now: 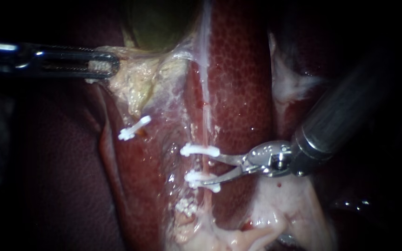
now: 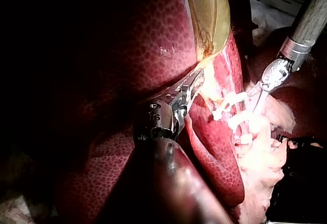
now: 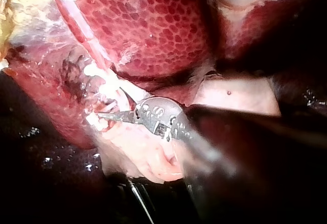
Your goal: Go to the cutting position right tube
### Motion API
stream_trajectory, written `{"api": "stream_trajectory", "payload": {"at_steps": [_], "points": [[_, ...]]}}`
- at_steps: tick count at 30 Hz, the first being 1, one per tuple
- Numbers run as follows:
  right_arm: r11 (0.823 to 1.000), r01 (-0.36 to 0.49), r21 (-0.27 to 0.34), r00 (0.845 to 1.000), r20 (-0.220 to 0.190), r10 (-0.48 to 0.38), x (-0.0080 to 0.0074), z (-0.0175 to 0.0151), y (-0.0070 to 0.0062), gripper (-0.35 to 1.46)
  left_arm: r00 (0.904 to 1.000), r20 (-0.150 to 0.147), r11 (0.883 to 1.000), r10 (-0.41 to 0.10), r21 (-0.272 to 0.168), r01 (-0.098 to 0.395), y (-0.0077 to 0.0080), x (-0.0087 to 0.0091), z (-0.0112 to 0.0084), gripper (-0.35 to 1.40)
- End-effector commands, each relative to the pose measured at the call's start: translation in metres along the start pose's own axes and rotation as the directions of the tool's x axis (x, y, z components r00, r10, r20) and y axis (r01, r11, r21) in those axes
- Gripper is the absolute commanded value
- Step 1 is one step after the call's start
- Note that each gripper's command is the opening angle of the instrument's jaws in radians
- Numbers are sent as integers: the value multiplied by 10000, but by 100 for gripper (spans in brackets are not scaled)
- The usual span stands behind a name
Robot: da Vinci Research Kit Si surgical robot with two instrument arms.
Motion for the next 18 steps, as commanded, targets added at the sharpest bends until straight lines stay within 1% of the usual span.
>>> {"api": "stream_trajectory", "payload": {"at_steps": [1, 5, 11, 15, 18], "points": [[10000, -51, -4, 10000, -3, 51, 0, 1, 1, 143, 10000, 0, 10000, 1, -2, -1, 0, 0, 0, -35], [9997, -242, 11, 9997, 36, 242, 3, 8, 5, 143, 10000, 3, 10000, 2, -10, -2, -1, 0, 1, -35], [9972, -711, 237, 9972, -218, 716, 8, 18, 8, 143, 10000, 9, 10000, 9, -22, -9, -1, 2, 2, -35], [9942, -986, 436, 9948, -222, 997, 10, 23, 10, 141, 10000, 10, 10000, 10, -24, -10, -1, 2, 2, -35], [9911, -1267, 414, 9915, -243, 1277, 12, 27, 11, 140, 10000, 12, 10000, 10, -27, -10, -1, 2, 3, -35]]}}
